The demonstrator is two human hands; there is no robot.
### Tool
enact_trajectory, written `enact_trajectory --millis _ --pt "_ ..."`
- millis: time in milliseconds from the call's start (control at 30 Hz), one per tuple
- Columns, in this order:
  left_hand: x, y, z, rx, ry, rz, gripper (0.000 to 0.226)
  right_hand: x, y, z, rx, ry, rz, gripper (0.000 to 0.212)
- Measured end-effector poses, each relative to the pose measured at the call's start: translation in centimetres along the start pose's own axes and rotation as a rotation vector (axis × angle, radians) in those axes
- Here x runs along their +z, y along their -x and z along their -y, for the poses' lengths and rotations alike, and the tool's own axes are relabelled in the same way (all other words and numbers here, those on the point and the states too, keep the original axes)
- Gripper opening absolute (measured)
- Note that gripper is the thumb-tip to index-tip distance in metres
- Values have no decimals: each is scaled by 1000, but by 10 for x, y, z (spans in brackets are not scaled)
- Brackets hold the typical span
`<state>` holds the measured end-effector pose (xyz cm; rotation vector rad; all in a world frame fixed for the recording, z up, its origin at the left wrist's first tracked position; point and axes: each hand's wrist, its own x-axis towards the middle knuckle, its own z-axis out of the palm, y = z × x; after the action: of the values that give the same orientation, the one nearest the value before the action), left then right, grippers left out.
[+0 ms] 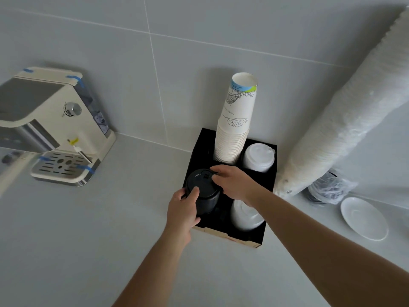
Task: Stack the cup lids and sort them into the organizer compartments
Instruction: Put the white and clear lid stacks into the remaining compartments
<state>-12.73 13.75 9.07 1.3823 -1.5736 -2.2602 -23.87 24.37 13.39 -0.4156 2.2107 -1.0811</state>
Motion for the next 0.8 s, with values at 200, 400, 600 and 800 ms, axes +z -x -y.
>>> enact_trajectory --millis 200,400,600,800 --pt "2 -17 -25 -21 -148 66 39 -6 0 -12 73 -93 -73 24" --pt "3 -32 -47 -68 -283 179 39 -12 4 -20 140 -200 -88 18" --pt "9 -39 -49 -13 -345 168 42 -5 1 -27 164 -331 -136 16" --pt "9 -34 -49 -1 -354 162 40 0 3 -25 173 -392 -146 19"
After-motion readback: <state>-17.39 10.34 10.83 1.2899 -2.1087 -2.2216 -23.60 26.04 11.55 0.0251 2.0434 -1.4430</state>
